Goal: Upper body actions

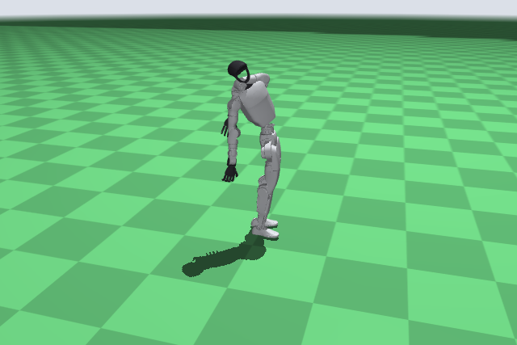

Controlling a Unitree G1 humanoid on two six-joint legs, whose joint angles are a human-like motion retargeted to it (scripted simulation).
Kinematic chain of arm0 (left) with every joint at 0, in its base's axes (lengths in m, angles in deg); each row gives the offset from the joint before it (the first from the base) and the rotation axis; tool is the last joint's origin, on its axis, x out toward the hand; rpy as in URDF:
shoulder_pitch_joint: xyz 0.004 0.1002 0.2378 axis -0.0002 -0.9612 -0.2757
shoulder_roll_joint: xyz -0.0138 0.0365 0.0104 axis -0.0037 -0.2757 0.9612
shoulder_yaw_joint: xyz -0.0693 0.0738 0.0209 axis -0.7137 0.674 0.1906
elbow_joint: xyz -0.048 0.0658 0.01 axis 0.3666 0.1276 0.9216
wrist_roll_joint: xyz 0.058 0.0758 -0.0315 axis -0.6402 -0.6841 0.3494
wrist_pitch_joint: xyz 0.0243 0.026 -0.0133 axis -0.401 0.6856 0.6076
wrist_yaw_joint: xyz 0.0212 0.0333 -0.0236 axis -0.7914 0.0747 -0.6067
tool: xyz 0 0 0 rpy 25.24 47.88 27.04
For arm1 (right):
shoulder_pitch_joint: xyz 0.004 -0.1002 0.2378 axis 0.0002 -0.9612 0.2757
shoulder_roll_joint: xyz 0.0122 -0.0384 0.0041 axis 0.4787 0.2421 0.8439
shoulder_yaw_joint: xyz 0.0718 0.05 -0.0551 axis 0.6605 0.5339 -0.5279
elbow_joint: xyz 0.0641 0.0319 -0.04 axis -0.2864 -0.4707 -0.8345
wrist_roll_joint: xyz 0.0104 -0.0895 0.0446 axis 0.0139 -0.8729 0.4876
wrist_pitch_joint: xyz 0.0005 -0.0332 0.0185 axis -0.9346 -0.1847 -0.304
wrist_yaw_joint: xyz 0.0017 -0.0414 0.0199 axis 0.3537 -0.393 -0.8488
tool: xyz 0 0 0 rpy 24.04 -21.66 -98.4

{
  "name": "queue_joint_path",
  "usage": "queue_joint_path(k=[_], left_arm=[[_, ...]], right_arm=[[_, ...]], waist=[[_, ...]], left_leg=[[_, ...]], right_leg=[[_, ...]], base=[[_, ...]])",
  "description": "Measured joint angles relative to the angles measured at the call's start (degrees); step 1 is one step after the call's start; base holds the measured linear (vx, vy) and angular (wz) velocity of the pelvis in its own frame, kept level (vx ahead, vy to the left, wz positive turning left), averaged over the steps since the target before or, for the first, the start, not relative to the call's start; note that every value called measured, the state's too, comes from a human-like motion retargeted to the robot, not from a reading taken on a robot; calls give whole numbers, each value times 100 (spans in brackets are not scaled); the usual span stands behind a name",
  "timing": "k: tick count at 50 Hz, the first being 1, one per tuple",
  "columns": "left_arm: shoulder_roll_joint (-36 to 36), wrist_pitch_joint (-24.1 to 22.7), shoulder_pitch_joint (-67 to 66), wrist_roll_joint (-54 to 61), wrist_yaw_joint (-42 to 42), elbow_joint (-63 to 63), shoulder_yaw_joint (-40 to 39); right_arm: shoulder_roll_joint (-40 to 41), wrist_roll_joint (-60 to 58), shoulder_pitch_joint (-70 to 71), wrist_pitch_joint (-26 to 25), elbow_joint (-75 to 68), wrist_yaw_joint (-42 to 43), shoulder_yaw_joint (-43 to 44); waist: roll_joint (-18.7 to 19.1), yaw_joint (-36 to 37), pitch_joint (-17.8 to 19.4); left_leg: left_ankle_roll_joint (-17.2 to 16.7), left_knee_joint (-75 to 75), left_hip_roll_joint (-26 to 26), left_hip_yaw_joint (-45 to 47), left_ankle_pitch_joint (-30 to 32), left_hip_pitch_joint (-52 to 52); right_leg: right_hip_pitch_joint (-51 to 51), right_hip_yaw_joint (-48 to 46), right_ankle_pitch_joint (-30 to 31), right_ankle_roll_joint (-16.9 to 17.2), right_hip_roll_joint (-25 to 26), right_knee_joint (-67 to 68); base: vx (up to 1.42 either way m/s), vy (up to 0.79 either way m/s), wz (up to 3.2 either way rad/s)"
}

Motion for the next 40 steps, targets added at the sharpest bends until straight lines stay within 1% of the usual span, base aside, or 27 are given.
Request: queue_joint_path(k=[3, 9, 13, 15, 18, 22, 25, 27, 30, 35, 40], left_arm=[[0, 143, 0, 167, -81, 251, 0], [0, 131, 0, 732, -57, 519, 0], [0, 75, 0, 822, -293, 627, 0], [0, 22, 0, 768, -477, 631, 0], [0, 14, 0, 601, -783, 663, 0], [0, -10, 0, 178, -1051, 472, 0], [0, -19, 0, -83, -1064, 333, 0], [0, -1, 0, -213, -994, 285, 0], [0, 57, 0, -396, -857, 219, 0], [0, 195, 0, -578, -714, 120, 0], [0, 500, 0, -418, -468, 139, 0]], right_arm=[[-110, 154, -110, -34, -130, 94, 112], [-363, 186, -446, -58, -283, 440, 244], [-596, 106, -593, -139, -403, 675, -64], [-635, 37, -615, -176, -419, 746, -268], [-664, -126, -612, -215, -373, 807, -600], [-461, -285, -567, -184, -227, 735, -792], [-250, -334, -516, -132, -91, 604, -879], [-125, -324, -495, -98, 2, 484, -866], [8, -190, -492, -17, 158, 337, -802], [-6, 204, -511, 158, 196, 71, -845], [-166, 279, -553, 237, 166, 26, -991]], waist=[[-24, 221, -69], [-89, 614, -249], [-128, 670, -429], [-149, 690, -498], [-143, 665, -605], [-95, 515, -621], [-62, 344, -572], [-51, 198, -559], [-39, 63, -502], [-27, 207, -473], [-29, 346, -385]], left_leg=[[-46, 49, 36, -63, 9, -15], [-161, 476, 98, -188, -61, -306], [-268, 1210, 71, -376, -75, -746], [-335, 1547, 50, -480, 73, -978], [-391, 1798, -48, -626, -46, -1183], [-329, 1487, -48, -436, -261, -1174], [-139, 1118, -82, -287, -125, -1005], [-150, 885, -41, -91, 1, -884], [-77, 578, -116, 21, 118, -699], [115, 238, -355, -39, 169, -389], [205, 69, -295, 3, 185, -159]], right_leg=[[56, -72, -46, -44, 25, -23], [93, -133, -67, -117, -31, -143], [94, -247, -47, -124, -220, -221], [77, -280, -29, -139, -285, -250], [33, -285, 14, -141, -383, -275], [-31, -350, 37, -146, -305, -280], [-13, -312, 35, -124, -223, -269], [4, -320, 31, -88, -225, -250], [24, -317, 26, -23, -260, -204], [68, -226, -22, 99, -377, -31], [-44, -206, -128, 272, -394, 557]], base=[[-5, -14, 37], [-9, -11, 28], [-13, -7, 39], [-10, -3, 25], [-10, 3, 3], [1, 10, 1], [11, 15, -16], [10, 15, -10], [7, 13, -12], [10, 19, -20], [-1, 7, -9]])
